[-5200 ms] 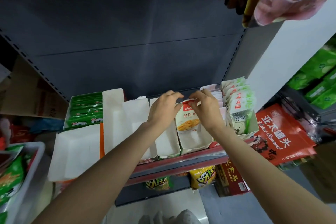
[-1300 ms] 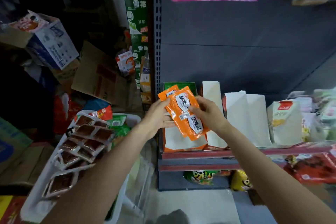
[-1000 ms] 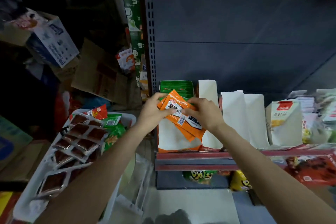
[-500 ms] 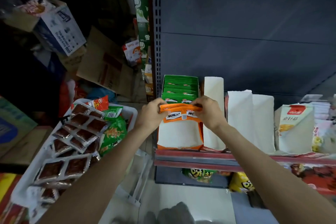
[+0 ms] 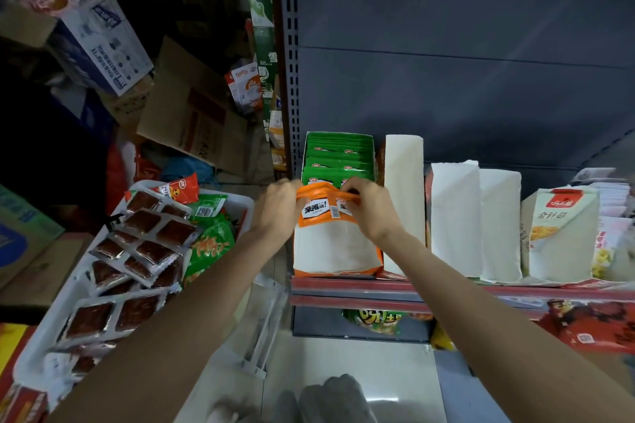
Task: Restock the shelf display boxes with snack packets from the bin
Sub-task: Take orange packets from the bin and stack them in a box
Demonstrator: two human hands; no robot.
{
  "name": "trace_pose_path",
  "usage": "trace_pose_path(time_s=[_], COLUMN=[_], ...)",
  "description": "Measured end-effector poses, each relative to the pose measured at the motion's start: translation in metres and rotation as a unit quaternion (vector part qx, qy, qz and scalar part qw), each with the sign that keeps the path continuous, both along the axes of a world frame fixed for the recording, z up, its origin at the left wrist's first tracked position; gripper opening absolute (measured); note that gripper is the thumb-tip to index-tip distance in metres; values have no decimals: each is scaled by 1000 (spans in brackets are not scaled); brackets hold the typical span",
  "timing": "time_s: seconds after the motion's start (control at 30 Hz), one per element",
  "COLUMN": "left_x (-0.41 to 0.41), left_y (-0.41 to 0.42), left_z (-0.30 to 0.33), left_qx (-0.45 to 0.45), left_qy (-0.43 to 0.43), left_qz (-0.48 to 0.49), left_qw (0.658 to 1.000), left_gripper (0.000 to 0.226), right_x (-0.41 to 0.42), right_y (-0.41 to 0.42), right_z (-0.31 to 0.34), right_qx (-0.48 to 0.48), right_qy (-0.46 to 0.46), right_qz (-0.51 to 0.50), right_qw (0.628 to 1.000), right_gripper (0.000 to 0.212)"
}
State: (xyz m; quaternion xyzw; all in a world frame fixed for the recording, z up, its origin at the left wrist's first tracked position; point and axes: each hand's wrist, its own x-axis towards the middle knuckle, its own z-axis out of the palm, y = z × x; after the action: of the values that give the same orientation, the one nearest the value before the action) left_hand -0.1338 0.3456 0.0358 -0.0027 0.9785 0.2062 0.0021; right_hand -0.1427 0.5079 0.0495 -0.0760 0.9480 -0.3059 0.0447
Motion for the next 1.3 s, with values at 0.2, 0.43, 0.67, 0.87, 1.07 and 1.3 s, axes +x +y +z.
trace_pose_path(time_s=[0.2,0.43,0.67,0.87,1.07,1.3], left_x=[-2,-14,-23,-27,-30,-7], left_y=[1,4,12,16,12,2], left_z=[-9,-15,-21,-20,-30,-22], left_qx=[-68,-226,-302,-289,-264,-80], left_qy=[-19,8,30,52,124,64], left_qz=[-65,-132,-150,-135,-151,-67], left_qw=[995,965,941,946,945,992], left_gripper=[29,31,46,39,37,43], right_x=[-4,-12,-15,-18,-19,-12], right_y=[7,2,0,1,0,-12], right_z=[-17,-31,-34,-36,-47,-38], right_qx=[200,315,393,389,380,255], right_qy=[59,128,151,188,179,106], right_qz=[37,65,105,102,52,24], right_qw=[977,938,901,896,906,961], right_gripper=[22,42,49,30,36,25])
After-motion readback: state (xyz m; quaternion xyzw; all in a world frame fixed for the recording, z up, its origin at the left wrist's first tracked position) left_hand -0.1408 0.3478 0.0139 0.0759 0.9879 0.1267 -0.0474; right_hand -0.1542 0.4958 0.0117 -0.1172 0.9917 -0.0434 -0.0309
